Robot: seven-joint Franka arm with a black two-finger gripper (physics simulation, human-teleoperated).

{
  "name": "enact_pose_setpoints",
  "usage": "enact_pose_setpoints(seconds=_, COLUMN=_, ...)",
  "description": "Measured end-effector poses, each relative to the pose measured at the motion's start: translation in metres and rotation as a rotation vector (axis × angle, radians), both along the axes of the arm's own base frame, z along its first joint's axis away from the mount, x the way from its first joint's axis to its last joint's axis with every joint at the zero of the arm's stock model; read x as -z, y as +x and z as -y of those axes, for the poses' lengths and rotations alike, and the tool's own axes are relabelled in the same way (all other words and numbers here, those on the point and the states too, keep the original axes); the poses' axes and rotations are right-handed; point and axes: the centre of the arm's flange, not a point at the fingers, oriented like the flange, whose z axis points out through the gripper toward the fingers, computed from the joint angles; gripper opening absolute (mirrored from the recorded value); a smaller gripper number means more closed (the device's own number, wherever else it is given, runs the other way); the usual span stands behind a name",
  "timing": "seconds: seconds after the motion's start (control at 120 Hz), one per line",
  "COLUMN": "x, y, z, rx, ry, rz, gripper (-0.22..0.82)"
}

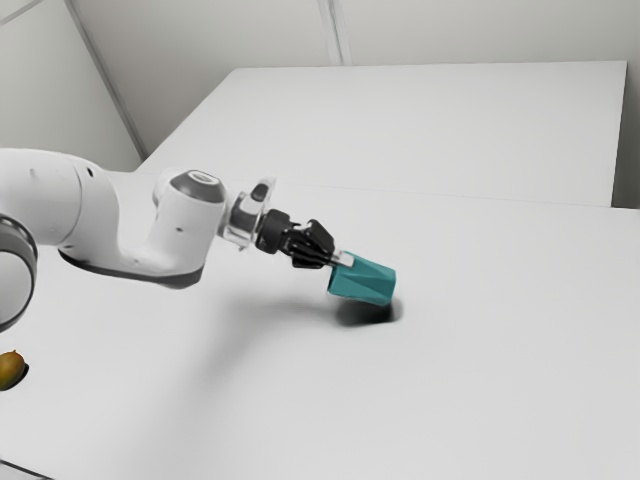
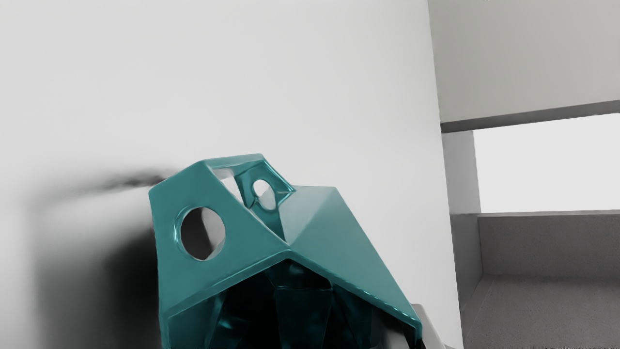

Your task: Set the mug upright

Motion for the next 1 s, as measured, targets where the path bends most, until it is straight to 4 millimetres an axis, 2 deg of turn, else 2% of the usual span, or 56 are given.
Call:
enact_pose_setpoints(seconds=0.108, x=-0.059, y=-0.006, z=-0.005, rx=0.088, ry=0.134, rz=0.096, gripper=-0.17)
enact_pose_setpoints(seconds=0.15, x=-0.075, y=-0.007, z=-0.01, rx=0.125, ry=0.207, rz=0.119, gripper=-0.17)
enact_pose_setpoints(seconds=0.283, x=-0.11, y=-0.004, z=-0.034, rx=0.23, ry=0.488, rz=0.161, gripper=-0.18)
enact_pose_setpoints(seconds=0.408, x=-0.124, y=-0.001, z=-0.053, rx=0.308, ry=0.758, rz=0.155, gripper=-0.18)
enact_pose_setpoints(seconds=0.533, x=-0.115, y=0.0, z=-0.063, rx=0.344, ry=0.926, rz=0.11, gripper=-0.18)
enact_pose_setpoints(seconds=0.817, x=-0.048, y=0.009, z=-0.062, rx=0.369, ry=1.048, rz=-0.034, gripper=-0.18)
enact_pose_setpoints(seconds=1.0, x=-0.037, y=0.009, z=-0.062, rx=0.332, ry=1.061, rz=-0.077, gripper=-0.17)
